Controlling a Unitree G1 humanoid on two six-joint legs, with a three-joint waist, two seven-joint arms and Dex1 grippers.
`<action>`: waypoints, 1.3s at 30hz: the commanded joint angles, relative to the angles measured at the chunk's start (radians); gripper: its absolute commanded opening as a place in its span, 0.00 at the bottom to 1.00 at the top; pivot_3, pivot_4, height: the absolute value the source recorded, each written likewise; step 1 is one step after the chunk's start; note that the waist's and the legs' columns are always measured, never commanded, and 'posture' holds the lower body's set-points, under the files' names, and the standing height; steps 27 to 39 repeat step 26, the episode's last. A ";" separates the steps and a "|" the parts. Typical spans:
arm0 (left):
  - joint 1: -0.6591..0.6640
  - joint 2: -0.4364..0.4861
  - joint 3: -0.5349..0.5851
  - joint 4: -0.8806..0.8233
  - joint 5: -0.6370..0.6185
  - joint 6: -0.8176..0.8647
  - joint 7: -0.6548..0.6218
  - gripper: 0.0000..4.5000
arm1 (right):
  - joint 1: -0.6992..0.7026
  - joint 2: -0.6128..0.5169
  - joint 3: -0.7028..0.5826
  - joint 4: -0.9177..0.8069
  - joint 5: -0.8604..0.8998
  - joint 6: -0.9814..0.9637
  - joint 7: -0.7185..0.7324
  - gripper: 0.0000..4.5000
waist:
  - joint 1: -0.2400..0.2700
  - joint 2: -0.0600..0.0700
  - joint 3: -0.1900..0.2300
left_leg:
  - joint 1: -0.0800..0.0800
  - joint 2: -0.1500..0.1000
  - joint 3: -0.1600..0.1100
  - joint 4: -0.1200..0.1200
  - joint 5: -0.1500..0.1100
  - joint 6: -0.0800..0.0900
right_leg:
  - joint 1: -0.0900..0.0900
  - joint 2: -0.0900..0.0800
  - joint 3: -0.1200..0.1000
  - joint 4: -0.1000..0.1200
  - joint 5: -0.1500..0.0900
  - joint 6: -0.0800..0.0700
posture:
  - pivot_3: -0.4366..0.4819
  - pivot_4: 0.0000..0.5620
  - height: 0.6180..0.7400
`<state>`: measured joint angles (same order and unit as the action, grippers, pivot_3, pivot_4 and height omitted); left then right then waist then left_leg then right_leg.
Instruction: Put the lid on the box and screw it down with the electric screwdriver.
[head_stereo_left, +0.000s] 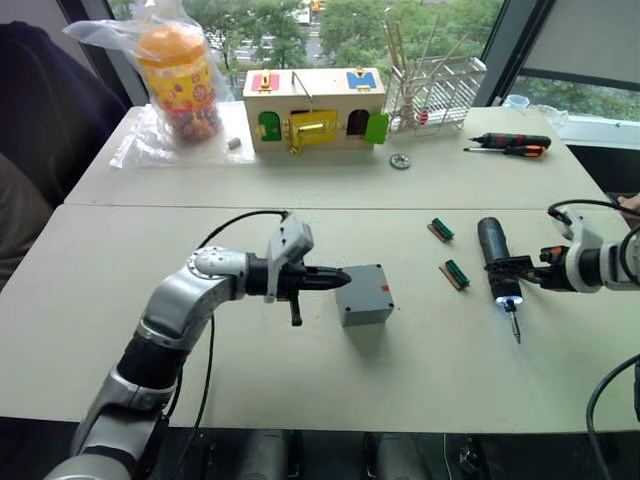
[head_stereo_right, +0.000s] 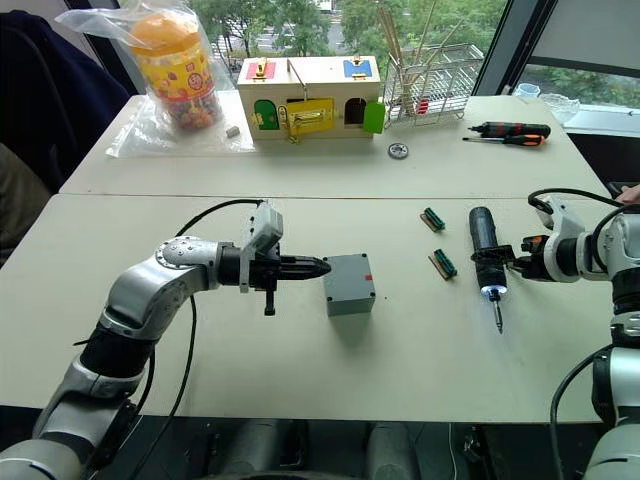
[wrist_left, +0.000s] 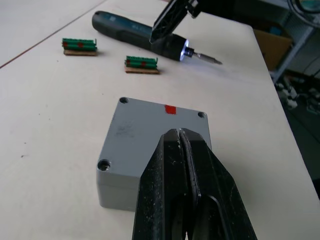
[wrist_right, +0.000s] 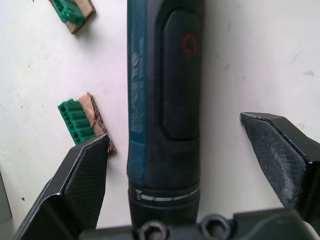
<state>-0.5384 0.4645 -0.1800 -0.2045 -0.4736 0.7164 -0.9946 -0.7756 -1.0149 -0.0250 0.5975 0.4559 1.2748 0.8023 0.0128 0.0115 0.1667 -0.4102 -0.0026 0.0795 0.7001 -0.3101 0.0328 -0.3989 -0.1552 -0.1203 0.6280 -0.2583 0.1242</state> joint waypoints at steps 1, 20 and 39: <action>0.051 0.046 0.125 -0.092 -0.106 0.082 0.025 0.00 | 0.020 -0.035 -0.155 -0.063 0.029 -0.082 0.005 1.00 | -0.001 0.000 0.000 | 0.000 0.000 0.000 0.000 0.000 0.000 | 0.000 0.000 0.000 0.000 0.000 0.000 | 0.48 0.27 0.71; 0.512 0.194 0.348 -0.328 -0.361 0.307 0.176 0.00 | 1.147 0.086 -0.728 -0.908 0.368 -0.228 0.383 1.00 | 0.026 -0.001 0.001 | 0.006 0.001 -0.003 -0.001 -0.001 -0.001 | 0.007 0.000 0.001 -0.001 0.000 0.001 | 0.48 0.27 0.71; 0.555 0.181 0.318 -0.353 -0.385 0.314 0.200 0.00 | 1.200 0.066 -0.671 -0.900 0.317 -0.325 0.414 1.00 | 0.028 -0.001 0.001 | 0.006 0.001 -0.003 -0.001 -0.001 0.000 | 0.006 0.000 0.001 -0.002 0.000 0.000 | 0.48 0.27 0.71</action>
